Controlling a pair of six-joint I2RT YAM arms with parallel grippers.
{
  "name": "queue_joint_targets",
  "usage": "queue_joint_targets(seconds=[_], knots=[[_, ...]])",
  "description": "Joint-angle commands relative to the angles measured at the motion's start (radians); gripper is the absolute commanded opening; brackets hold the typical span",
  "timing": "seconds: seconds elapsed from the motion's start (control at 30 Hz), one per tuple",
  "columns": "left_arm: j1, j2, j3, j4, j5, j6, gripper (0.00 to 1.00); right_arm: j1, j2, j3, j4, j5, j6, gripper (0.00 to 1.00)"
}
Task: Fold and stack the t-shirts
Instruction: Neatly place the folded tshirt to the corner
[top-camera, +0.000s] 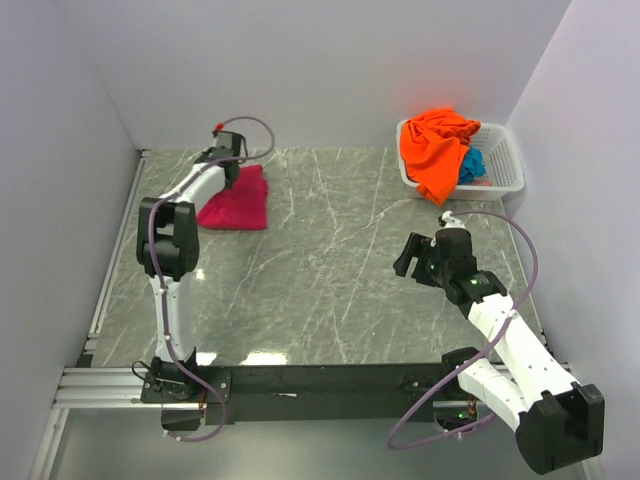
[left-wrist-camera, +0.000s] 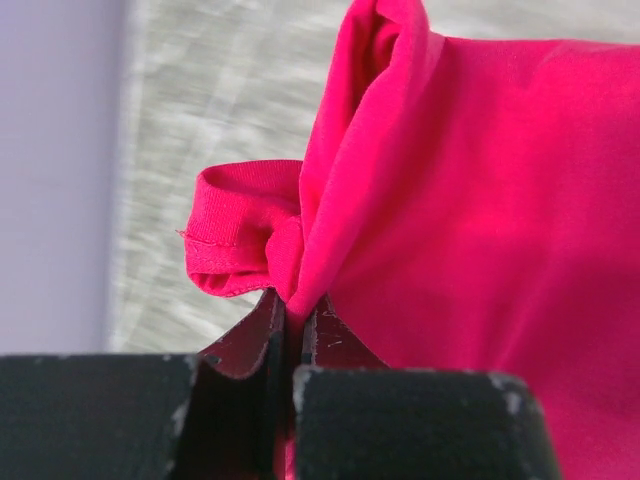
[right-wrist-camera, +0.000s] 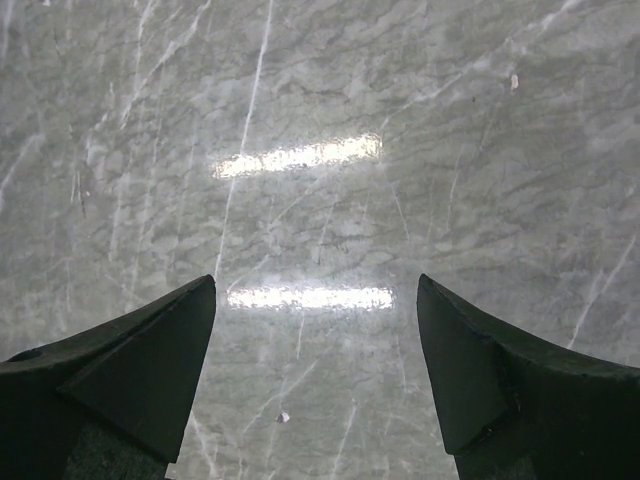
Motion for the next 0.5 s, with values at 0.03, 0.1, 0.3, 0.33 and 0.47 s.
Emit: queue_joint_targets(seconds=[0.03,0.1,0.3,0.33,0.47], knots=[[0.063,0.009,0.069,0.102,-0.074,0.149,0.01,0.001,-0.025,0.045,-0.04,0.033,-0.003,0.88],[0.086,0.004,0.064,0.154,-0.053,0.199,0.01,0.001,-0.028,0.052,-0.061,0.055,0.002,0.88],[0.158,0.067,0.15,0.173,-0.057,0.259,0.01,0.001,-0.061,0.046,-0.11,0.098,0.018,0.88],[0.167,0.092,0.169,0.17,-0.066,0.267,0.0,0.001,-0.069,0.042,-0.112,0.101,0.021,0.88],[0.212,0.133,0.235,0.136,-0.066,0.261,0.01,0.001,-0.103,0.028,-0.135,0.102,0.031,0.88]])
